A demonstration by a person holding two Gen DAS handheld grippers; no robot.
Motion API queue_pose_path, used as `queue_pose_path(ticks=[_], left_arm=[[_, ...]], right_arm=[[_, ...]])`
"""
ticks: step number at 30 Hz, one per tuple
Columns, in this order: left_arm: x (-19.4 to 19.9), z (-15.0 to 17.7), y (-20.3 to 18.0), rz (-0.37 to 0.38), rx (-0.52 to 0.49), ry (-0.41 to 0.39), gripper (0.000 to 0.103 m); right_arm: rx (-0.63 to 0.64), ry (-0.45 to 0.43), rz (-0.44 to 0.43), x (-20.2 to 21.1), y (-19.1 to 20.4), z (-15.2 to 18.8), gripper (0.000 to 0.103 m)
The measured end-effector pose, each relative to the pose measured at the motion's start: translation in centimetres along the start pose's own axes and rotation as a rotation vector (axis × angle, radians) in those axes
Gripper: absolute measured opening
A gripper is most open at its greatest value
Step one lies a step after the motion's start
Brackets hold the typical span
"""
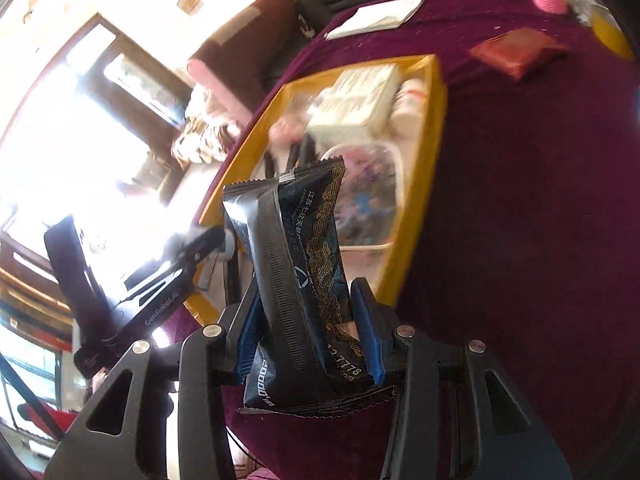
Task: Organize objects
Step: 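Carry the pill bottle and black packet over the tray with both tools, then lower the pill bottle and black packet into the tray and open both tools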
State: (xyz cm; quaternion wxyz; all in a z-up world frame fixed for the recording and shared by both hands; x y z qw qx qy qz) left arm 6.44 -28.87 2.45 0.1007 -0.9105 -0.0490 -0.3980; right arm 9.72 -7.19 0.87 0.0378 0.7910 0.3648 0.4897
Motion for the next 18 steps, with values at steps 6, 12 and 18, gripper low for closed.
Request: queue_pose_path(ticks=[6, 12, 18], left_arm=[[-0.5, -0.7, -0.5, -0.025, -0.018, -0.023, 0.030], [-0.6, -0.8, -0.6, -0.016, 0.006, -0.028, 0.030], [-0.5, -0.8, -0.8, -0.017, 0.007, -0.033, 0.030]], right_arm=[[0.075, 0.030, 0.112, -2.5, 1.7, 0.0, 0.042], [0.130, 0.033, 0.174, -3.3, 2.1, -0.2, 0.042], [0.155, 0.026, 0.207, -4.0, 2.6, -0.3, 0.042]])
Point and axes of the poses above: each gripper's, at about its wrist camera, not at the fingertips, and x roughly against the way its jaws point, y to its left, z to its underside, the point moved 4 cm from there along -x, roughly the way its jaws point, and after that the axes turned 10 degrees about x, right-handed, at the moved point
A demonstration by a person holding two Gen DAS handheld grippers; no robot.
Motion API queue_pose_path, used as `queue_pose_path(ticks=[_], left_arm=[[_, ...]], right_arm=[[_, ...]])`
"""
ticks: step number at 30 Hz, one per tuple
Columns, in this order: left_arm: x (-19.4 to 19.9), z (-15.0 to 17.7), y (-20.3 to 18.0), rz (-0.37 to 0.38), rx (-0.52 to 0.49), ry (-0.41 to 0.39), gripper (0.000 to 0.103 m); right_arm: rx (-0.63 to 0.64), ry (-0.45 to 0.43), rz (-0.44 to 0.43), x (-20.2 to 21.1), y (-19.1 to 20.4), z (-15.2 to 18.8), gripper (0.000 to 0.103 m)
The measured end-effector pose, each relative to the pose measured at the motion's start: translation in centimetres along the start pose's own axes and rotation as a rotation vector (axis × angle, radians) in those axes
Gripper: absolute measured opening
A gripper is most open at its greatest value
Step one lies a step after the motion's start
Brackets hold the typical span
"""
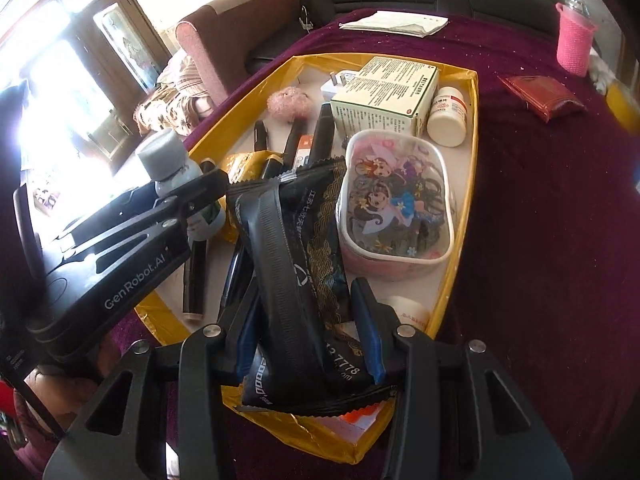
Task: Organize objects
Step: 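Lower the pill bottle and black packet into the tray and open both tools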
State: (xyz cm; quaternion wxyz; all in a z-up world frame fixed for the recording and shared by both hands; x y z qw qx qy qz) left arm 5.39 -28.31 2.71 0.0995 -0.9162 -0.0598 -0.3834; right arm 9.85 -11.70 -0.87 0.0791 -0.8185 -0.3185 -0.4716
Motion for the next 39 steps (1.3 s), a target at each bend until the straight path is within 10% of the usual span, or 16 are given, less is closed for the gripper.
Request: queue_pose_path(ticks=[18, 21, 23, 29, 34, 39], left_arm=[[0.3, -0.2, -0.1, -0.009, 0.010, -0.016, 0.030], [2.5, -0.6, -0.1, 0.012, 0.034, -0.115, 0.059], [5.1, -1.1, -0.1, 0.021, 0.063, -0.222, 0.097], [8.8, -1.7, 0.2, 0.149, 0.204, -0.278, 0.102], [8.7, -0.4, -0.1, 0.100, 0.220, -0.216, 0.102], [9.2, 0.6, -0.5, -0.129, 0.187, -0.245, 0.102]], right_arm=[[0.024, -0.019, 0.036, 0.8, 0.3, -0.1, 0.044], [0.022, -0.079, 0.034, 2.5, 0.3, -0.1, 0.046], [0.030, -0.136, 0.048, 4.2, 0.2, -0.1, 0.046], [0.083, -0.279, 0.175, 8.8, 0.3, -0.3, 0.059], [0.123, -0.274, 0.234, 9.4, 0.9, -0.6, 0.059], [0.140, -0.236, 0.248, 8.7, 1.0, -0.2, 0.059]])
Point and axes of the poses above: each gripper's, at about its wrist camera, not at the fingertips, and x roughly against the way its jaws point, y to its left, z to its underside, the point moved 4 cm from there along -x, roughly the way its jaws point, and after that the axes turned 10 degrees about x, right-handed, at the moved point
